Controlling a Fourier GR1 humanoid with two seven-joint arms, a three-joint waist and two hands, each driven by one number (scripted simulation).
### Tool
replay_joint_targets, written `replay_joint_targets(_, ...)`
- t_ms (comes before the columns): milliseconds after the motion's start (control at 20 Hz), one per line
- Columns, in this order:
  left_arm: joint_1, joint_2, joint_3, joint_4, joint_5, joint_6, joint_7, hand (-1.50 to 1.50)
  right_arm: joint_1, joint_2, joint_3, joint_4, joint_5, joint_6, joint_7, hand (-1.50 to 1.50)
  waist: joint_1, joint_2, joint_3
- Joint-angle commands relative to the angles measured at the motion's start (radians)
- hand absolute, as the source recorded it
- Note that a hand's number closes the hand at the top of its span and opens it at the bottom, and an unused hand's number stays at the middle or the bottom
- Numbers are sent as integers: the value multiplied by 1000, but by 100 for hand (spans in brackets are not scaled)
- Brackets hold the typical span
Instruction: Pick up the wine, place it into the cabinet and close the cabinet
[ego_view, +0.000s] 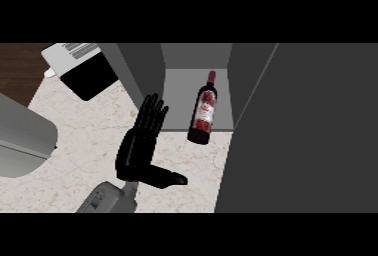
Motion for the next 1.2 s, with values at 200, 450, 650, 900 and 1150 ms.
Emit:
replay_joint_targets(200, 166, 68, 26, -110, 17, -77, -45, -150, 29, -65, 32, -221, -32, 69, 104, -150, -9, 5, 0)
replay_joint_targets(450, 214, 119, 43, -189, -9, -70, -61, -150, -13, -119, 56, -170, -116, 196, 92, -150, 4, 7, 0)
replay_joint_targets(650, 227, 209, 131, -209, 45, -136, -43, -150, -19, -136, 171, -166, -78, 276, 43, 150, 1, 6, 0)
replay_joint_targets(900, 258, 288, 225, -243, 98, -173, -16, -150, -46, -158, 162, -217, -105, 301, 96, 150, 4, 9, -1)
replay_joint_targets(1150, 312, 349, 304, -212, 137, -271, -56, -150, -43, -131, 240, -235, -14, 278, 98, 150, -5, 6, -2)
